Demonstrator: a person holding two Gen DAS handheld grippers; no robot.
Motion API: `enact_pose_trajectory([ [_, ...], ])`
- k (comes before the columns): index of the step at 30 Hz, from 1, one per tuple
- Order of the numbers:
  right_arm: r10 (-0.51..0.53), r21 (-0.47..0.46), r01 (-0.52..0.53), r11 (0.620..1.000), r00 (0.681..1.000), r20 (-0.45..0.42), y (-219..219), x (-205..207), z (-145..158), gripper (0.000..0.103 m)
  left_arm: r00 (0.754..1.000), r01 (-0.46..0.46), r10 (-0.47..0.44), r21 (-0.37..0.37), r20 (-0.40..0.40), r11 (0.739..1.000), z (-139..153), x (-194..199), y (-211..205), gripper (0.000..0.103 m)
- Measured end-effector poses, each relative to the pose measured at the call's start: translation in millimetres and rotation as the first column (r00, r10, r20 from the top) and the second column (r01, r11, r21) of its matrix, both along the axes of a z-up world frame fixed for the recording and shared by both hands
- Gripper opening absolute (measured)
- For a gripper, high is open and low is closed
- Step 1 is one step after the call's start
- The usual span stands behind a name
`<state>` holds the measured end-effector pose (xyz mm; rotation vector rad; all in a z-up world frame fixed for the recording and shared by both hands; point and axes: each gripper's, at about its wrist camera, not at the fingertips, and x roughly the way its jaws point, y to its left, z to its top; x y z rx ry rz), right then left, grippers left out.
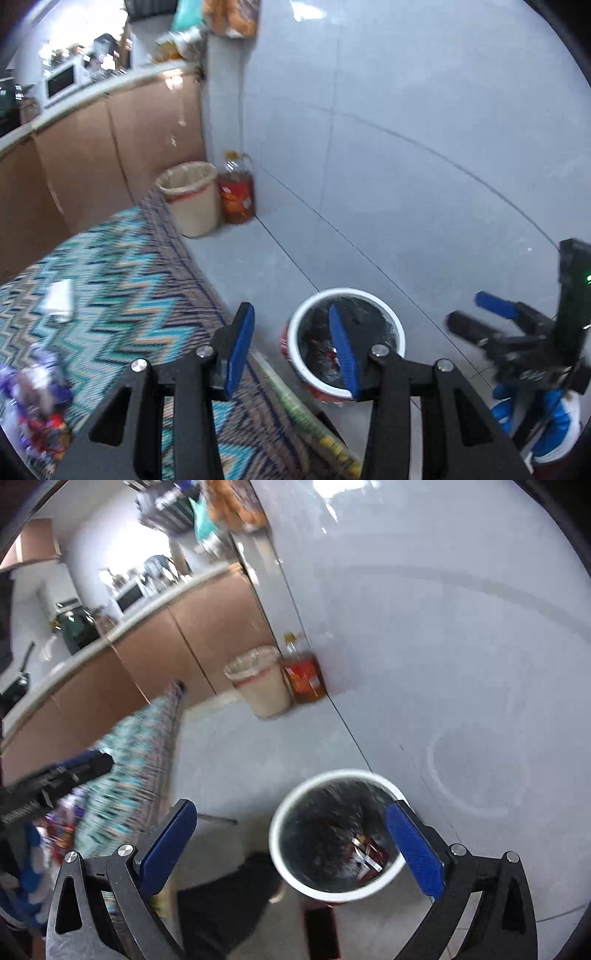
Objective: Collect trash
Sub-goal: 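Return both tools from the bin to the trash pile on the table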
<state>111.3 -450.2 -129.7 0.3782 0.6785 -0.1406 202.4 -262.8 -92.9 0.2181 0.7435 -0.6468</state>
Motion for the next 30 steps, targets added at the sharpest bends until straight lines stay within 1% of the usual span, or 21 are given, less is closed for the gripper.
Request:
enact_pose_trajectory([
  [1,0.012,-0.006,-0.012,1.000,0.999,0.029,9,-5,13,0.103,0.999,-0.021,0.021,-0.005,0.024,1.000,8,-3,9,0.046],
  [2,0.022,-0.012,-0.022,1.000,0.999,0.044,15,-7,19,0.103,0.997,-0.048,0.049,-0.015,0.054,0.999,16,-8,22,0.049],
  [3,0.037,-0.022,-0.035,0.999,0.998,0.058,23,-9,28,0.103,0.994,-0.074,0.076,-0.027,0.083,0.997,24,-13,34,0.054],
  [4,0.054,-0.033,-0.052,0.998,0.996,0.072,32,-11,36,0.103,0.990,-0.091,0.094,-0.034,0.102,0.995,29,-16,42,0.056],
  [7,0.114,-0.074,-0.106,0.992,0.987,0.116,65,-16,60,0.103,0.971,-0.149,0.159,-0.066,0.181,0.987,52,-31,77,0.057],
  [8,0.124,-0.085,-0.114,0.990,0.985,0.122,73,-17,65,0.103,0.963,-0.164,0.176,-0.075,0.202,0.984,57,-34,87,0.058],
  [10,0.148,-0.103,-0.135,0.986,0.980,0.133,93,-19,75,0.103,0.947,-0.200,0.215,-0.088,0.240,0.976,68,-43,107,0.063],
  [13,0.196,-0.123,-0.177,0.976,0.967,0.160,119,-20,85,0.103,0.917,-0.257,0.281,-0.121,0.284,0.959,81,-59,142,0.066],
  [18,0.281,-0.170,-0.251,0.953,0.941,0.189,163,-20,100,0.103,0.876,-0.345,0.374,-0.146,0.305,0.927,90,-76,187,0.067],
  [23,0.363,-0.202,-0.322,0.925,0.907,0.215,201,-21,112,0.103,0.837,-0.419,0.447,-0.156,0.315,0.894,88,-86,224,0.067],
  [28,0.424,-0.219,-0.377,0.900,0.873,0.243,229,-20,121,0.103,0.811,-0.475,0.505,-0.171,0.297,0.863,83,-94,258,0.067],
  [30,0.442,-0.226,-0.392,0.892,0.863,0.247,237,-20,123,0.103,0.796,-0.500,0.529,-0.173,0.293,0.848,81,-95,273,0.067],
])
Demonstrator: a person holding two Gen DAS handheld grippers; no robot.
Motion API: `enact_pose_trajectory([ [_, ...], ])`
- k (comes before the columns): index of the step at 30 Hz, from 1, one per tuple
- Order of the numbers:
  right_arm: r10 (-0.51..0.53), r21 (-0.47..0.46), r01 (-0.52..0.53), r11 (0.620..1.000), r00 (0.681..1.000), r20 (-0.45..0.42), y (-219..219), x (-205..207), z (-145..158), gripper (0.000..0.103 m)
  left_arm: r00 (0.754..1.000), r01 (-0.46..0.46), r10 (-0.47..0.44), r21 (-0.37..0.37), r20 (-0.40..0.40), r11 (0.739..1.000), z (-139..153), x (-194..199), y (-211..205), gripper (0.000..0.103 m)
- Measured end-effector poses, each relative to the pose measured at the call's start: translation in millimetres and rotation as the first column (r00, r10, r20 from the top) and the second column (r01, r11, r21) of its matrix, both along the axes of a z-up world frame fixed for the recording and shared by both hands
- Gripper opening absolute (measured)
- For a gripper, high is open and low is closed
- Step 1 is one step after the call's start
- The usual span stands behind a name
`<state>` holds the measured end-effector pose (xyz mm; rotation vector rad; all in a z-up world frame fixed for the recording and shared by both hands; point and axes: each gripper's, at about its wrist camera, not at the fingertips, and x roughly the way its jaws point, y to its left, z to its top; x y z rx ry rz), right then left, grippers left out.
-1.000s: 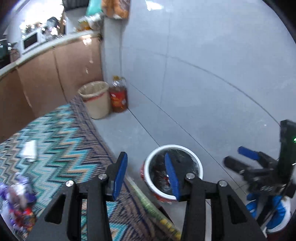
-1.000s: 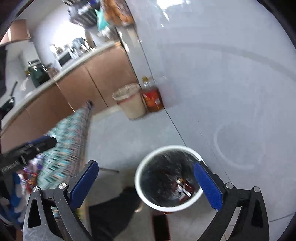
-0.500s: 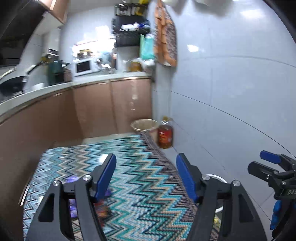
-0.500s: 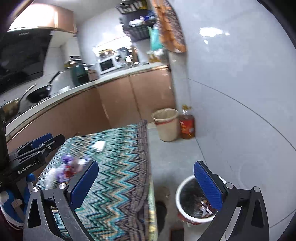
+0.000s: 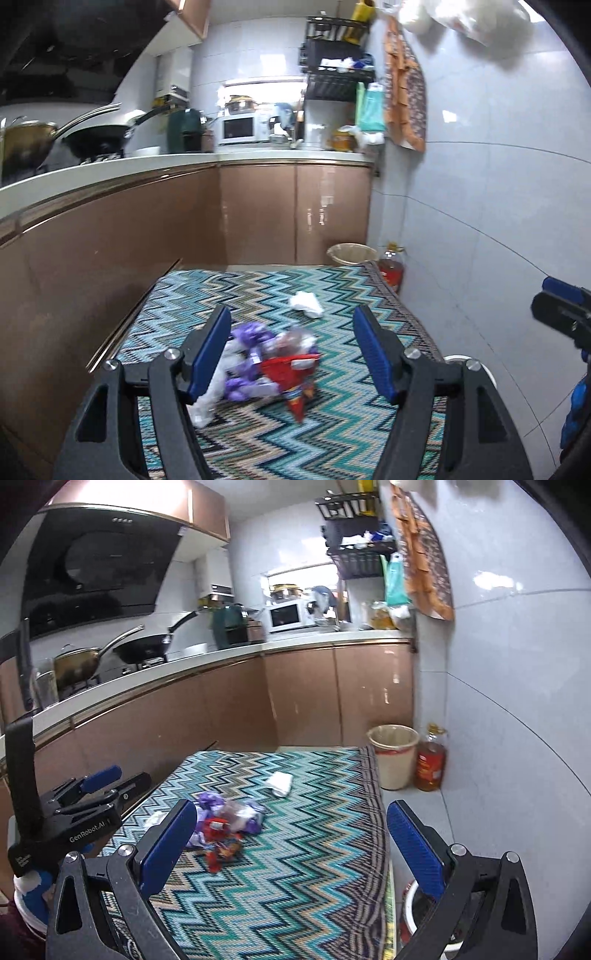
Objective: Collect trash
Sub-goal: 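Return both tools from the bin to the trash pile on the table, then grasp the clear plastic bag with left tool while right tool grasps the red chip bag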
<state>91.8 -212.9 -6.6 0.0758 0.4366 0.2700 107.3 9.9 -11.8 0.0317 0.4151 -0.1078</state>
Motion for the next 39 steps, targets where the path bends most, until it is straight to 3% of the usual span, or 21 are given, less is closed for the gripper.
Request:
enact_pose_trajectory([
  [3,0.027,-0.008,-0.027,1.000,1.000,0.003,14,3,0,0.101,0.999,-0.036,0.036,-0.002,-0.010,0.999,-7,-1,18,0.067],
  [17,0.121,-0.022,-0.123,0.992,0.989,-0.088,48,41,-21,0.070,0.972,-0.212,0.209,-0.021,-0.107,0.977,-51,2,126,0.066],
  [23,0.207,-0.019,-0.213,0.977,0.964,-0.166,67,70,-48,0.066,0.955,-0.242,0.233,-0.030,-0.185,0.970,-83,-4,170,0.066],
  [28,0.264,-0.001,-0.273,0.962,0.934,-0.242,87,100,-77,0.064,0.948,-0.195,0.174,-0.055,-0.265,0.979,-108,7,169,0.066],
  [32,0.304,0.002,-0.317,0.948,0.906,-0.296,104,122,-97,0.064,0.955,-0.100,0.081,-0.055,-0.286,0.993,-115,28,148,0.066],
  [39,0.353,-0.022,-0.385,0.923,0.868,-0.350,128,147,-119,0.064,0.946,0.013,-0.026,-0.041,-0.324,0.999,-128,72,121,0.066],
])
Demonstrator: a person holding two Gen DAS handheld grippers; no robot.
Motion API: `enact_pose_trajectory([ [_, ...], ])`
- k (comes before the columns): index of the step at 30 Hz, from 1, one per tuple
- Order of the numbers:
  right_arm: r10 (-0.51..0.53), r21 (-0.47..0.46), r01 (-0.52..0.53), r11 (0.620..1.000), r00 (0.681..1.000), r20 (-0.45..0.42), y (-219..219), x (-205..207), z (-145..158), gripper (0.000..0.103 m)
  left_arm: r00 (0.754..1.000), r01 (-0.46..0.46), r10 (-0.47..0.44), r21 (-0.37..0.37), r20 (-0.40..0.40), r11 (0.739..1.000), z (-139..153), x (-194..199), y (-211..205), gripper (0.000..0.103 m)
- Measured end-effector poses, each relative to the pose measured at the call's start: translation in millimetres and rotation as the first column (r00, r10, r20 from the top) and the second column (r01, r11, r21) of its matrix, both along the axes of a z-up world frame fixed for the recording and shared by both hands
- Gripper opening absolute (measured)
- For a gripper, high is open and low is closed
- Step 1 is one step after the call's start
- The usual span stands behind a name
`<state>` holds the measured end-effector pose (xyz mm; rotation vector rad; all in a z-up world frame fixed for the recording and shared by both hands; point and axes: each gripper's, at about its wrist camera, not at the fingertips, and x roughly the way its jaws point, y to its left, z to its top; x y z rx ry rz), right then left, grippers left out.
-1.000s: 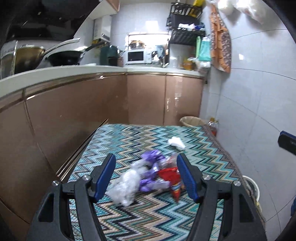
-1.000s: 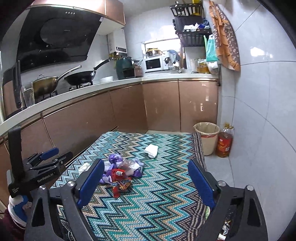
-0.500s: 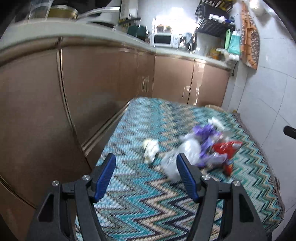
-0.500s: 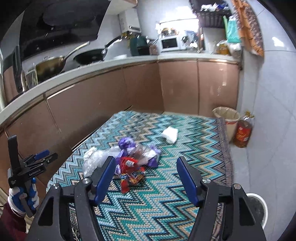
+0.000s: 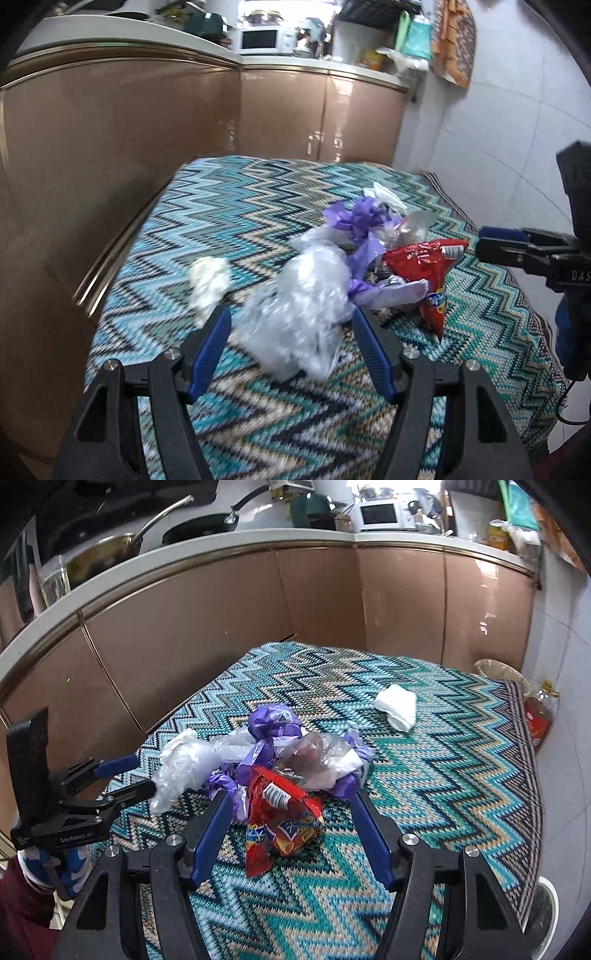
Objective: Collect trash
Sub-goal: 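Grasp the clear plastic bag with left tool while right tool grasps the red chip bag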
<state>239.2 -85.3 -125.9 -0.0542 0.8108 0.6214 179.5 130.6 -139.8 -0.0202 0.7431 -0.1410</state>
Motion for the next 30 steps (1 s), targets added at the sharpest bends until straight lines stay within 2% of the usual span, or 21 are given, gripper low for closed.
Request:
enact_pose_trajectory([
  [3,0.021,0.004,-0.021,1.000,1.000,-0.010,6,10,-7,0.064,1.000,0.009,-0.010,-0.008,-0.018,1.000,-6,14,-1,0.066],
  [5,0.034,0.004,-0.034,0.999,0.999,-0.020,9,15,-12,0.060,0.999,0.005,-0.006,-0.027,-0.036,1.000,-11,21,1,0.066],
  [6,0.040,0.005,-0.040,0.999,0.999,-0.027,10,17,-14,0.059,0.999,0.004,-0.006,-0.036,-0.044,0.999,-13,23,1,0.064],
  [9,0.053,0.014,-0.053,0.999,0.997,-0.057,13,21,-25,0.055,0.997,0.005,-0.010,-0.059,-0.081,0.998,-22,28,5,0.049],
  [12,0.070,0.030,-0.067,0.997,0.994,-0.087,14,23,-34,0.043,0.994,0.001,-0.009,-0.077,-0.105,0.997,-28,31,5,0.039],
  [13,0.077,0.037,-0.074,0.997,0.993,-0.091,14,23,-35,0.036,0.994,0.001,-0.010,-0.084,-0.108,0.996,-29,30,5,0.035],
  [16,0.093,0.030,-0.090,0.995,0.992,-0.088,16,20,-34,0.025,0.994,0.000,-0.011,-0.103,-0.108,0.995,-28,29,4,0.028],
  [22,0.096,0.038,-0.094,0.995,0.994,-0.058,10,7,-24,0.020,0.997,0.003,-0.013,-0.128,-0.079,0.992,-19,13,5,0.021],
  [26,0.078,0.052,-0.076,0.996,0.996,-0.034,3,-3,-13,0.019,0.999,0.003,-0.010,-0.139,-0.051,0.990,-9,-1,8,0.019],
  [30,0.050,0.064,-0.050,0.997,0.999,-0.005,-9,-18,2,0.019,1.000,0.007,-0.011,-0.187,-0.023,0.982,3,-14,14,0.019],
])
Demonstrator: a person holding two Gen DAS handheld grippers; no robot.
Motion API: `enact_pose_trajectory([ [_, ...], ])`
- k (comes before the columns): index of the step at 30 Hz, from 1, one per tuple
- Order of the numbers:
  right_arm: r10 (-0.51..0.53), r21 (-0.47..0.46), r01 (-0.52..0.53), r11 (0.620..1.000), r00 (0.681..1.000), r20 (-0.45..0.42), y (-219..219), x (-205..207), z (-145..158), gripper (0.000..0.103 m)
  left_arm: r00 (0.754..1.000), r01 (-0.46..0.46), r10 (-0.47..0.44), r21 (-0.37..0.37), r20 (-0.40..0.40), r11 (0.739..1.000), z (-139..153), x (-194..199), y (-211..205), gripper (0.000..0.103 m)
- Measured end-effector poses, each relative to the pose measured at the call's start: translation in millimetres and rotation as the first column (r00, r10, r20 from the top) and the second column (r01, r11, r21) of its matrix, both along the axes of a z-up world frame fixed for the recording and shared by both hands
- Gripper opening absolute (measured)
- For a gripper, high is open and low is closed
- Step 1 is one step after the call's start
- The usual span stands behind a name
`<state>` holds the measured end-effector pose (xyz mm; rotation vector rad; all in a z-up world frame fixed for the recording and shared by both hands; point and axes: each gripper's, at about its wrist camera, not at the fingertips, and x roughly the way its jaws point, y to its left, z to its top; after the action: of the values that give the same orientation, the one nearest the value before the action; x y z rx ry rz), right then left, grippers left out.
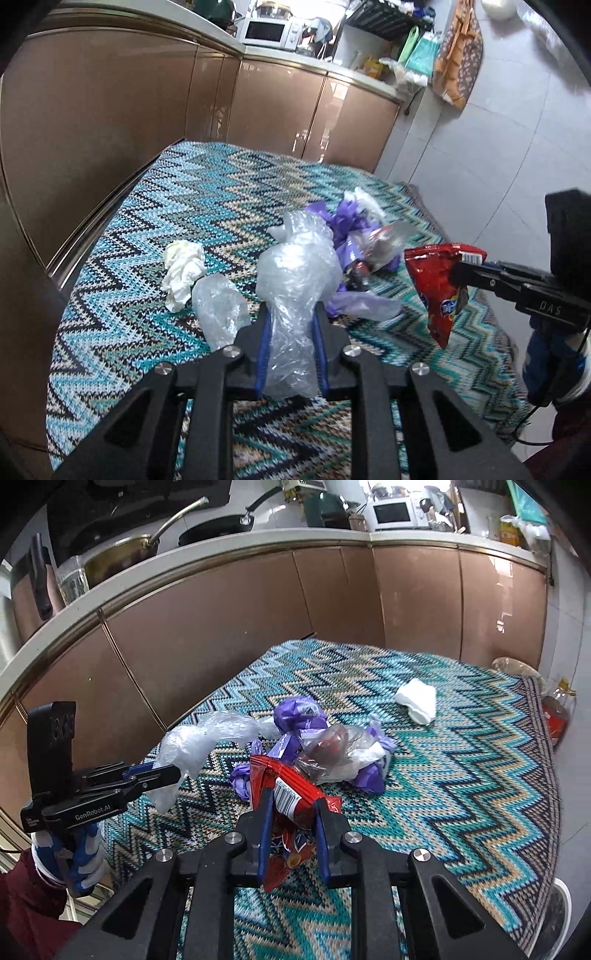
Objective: Collect trash
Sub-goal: 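Grasp the clear plastic bag with left tool while right tool grasps the red chip bag, then carry both bags over the white bin and open both tools to drop them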
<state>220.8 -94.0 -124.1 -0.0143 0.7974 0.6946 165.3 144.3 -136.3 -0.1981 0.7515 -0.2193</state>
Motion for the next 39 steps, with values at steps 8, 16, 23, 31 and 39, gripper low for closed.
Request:
enact_pose_trajectory([
  [8,-0.055,0.025,0.053,0.998,0.997,0.059,-20,-31,25,0.019,0.999,0.003,0.000,-0.058,0.055,0.998,25,-29,9,0.019],
  [16,-0.140,0.046,0.135,0.990,0.981,0.132,-51,-67,50,0.018,0.994,0.043,-0.041,-0.021,0.100,0.999,46,-55,-13,0.019],
  [23,-0.282,0.075,0.273,0.959,0.944,0.170,-114,-95,57,0.019,0.980,0.166,-0.166,0.008,0.107,0.986,62,-53,-69,0.019],
  [31,-0.517,0.088,0.509,0.856,0.839,0.169,-222,-125,39,0.019,0.915,0.390,-0.397,0.094,0.075,0.916,73,-34,-192,0.019],
  [39,-0.702,0.049,0.701,0.711,0.706,0.092,-317,-135,-1,0.019,0.795,0.602,-0.606,0.174,-0.036,0.779,50,-4,-347,0.019],
])
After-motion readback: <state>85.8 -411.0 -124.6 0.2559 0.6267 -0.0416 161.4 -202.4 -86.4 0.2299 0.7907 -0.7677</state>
